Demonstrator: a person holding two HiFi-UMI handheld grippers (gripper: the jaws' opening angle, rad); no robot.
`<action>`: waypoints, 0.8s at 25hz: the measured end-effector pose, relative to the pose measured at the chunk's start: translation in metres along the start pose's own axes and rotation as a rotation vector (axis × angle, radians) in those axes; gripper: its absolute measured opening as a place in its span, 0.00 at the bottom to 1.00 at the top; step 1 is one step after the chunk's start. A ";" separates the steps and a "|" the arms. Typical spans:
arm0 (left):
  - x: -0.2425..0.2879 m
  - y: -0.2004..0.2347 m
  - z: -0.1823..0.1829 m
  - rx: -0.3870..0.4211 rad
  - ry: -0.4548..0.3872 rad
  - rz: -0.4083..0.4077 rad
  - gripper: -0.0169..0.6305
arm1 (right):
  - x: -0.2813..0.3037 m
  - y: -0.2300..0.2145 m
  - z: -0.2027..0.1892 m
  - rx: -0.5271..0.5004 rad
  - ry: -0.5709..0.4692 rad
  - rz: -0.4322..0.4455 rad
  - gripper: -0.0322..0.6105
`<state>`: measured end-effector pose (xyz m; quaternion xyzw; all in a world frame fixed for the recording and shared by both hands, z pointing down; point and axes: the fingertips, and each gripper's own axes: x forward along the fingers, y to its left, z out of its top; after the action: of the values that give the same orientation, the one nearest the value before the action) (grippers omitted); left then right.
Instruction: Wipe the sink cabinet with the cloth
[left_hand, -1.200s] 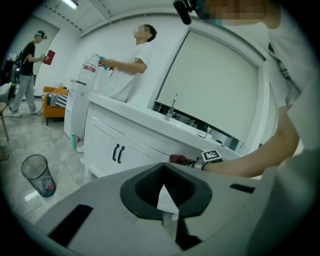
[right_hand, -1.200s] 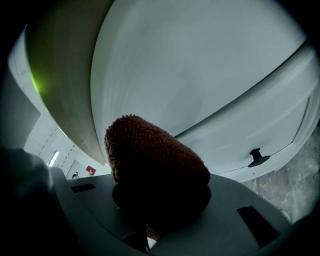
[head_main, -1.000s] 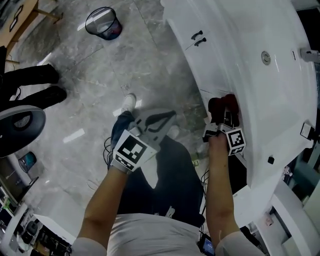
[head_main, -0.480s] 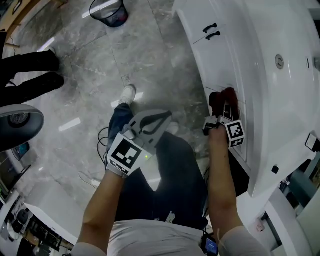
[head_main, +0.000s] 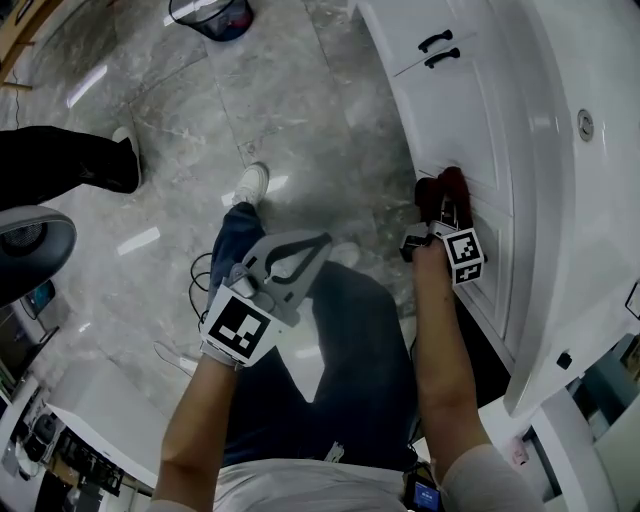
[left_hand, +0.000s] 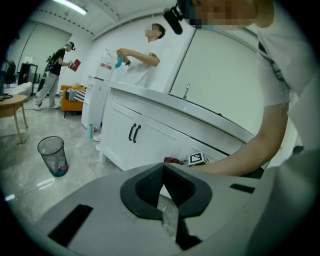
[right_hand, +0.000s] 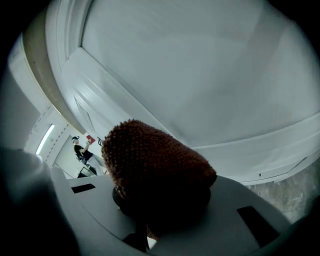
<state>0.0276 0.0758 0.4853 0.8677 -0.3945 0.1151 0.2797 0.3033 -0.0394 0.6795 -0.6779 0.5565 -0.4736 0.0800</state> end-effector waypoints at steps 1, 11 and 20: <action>0.001 0.001 -0.003 -0.005 0.003 0.001 0.05 | 0.003 -0.003 -0.003 -0.005 -0.001 0.000 0.13; 0.003 0.003 -0.024 -0.087 0.053 -0.011 0.04 | 0.017 -0.019 -0.016 -0.060 -0.018 0.042 0.13; 0.007 -0.005 -0.030 -0.065 0.092 -0.042 0.04 | 0.009 -0.031 -0.018 -0.056 -0.019 0.070 0.13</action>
<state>0.0364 0.0915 0.5108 0.8602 -0.3663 0.1360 0.3277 0.3099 -0.0281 0.7139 -0.6644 0.5922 -0.4484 0.0830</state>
